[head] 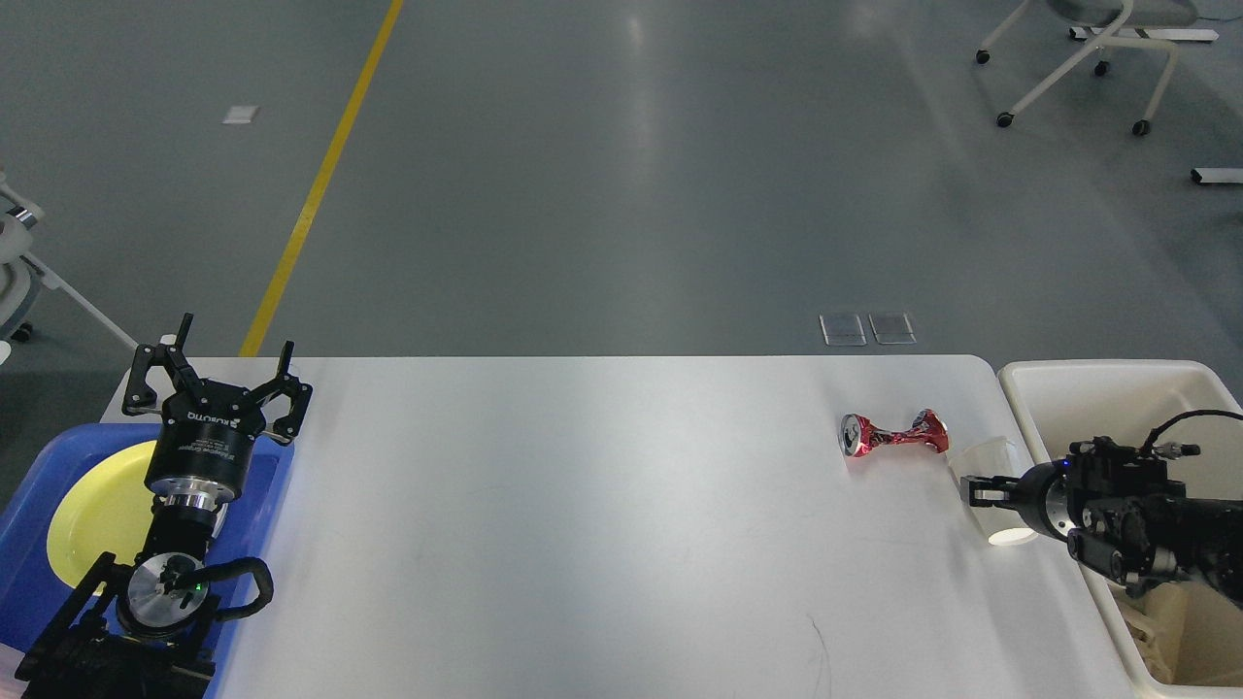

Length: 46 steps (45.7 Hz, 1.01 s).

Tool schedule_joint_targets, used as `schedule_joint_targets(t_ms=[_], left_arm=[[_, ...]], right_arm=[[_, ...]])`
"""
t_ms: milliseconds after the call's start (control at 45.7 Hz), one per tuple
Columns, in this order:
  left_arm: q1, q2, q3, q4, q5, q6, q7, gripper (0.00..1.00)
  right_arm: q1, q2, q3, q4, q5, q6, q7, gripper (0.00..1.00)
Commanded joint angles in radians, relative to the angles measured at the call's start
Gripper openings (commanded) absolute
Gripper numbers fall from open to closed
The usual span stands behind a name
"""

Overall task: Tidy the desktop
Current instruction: 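Lower the right gripper and grasp the standing white paper cup, then carry the paper cup into the bin and open the right gripper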

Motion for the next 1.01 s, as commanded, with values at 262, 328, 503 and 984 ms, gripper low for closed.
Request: schedule_joint_targets(t_ms=[262,328,503,984], left_arm=[[0.0,0.0,0.0,0.0,0.0,0.0,-0.001,0.96],[0.0,0.0,0.0,0.0,0.0,0.0,-0.001,0.96],[0.0,0.0,0.0,0.0,0.0,0.0,0.001,0.96],[0.0,0.0,0.0,0.0,0.0,-0.002,0.001,0.96]], right_arm=[[0.023,-0.031,0.002,0.064,0.002,0.017,0.0,0.0],[0.048,-0.057,0.003,0.086,0.024,0.015,0.002,0.0],[0.176,-0.164,-0.006,0.237,0.162,0.055,0.003,0.0],[0.903,-0.348,-0.26,0.679,0.249,0.566,-0.119,0.0]])
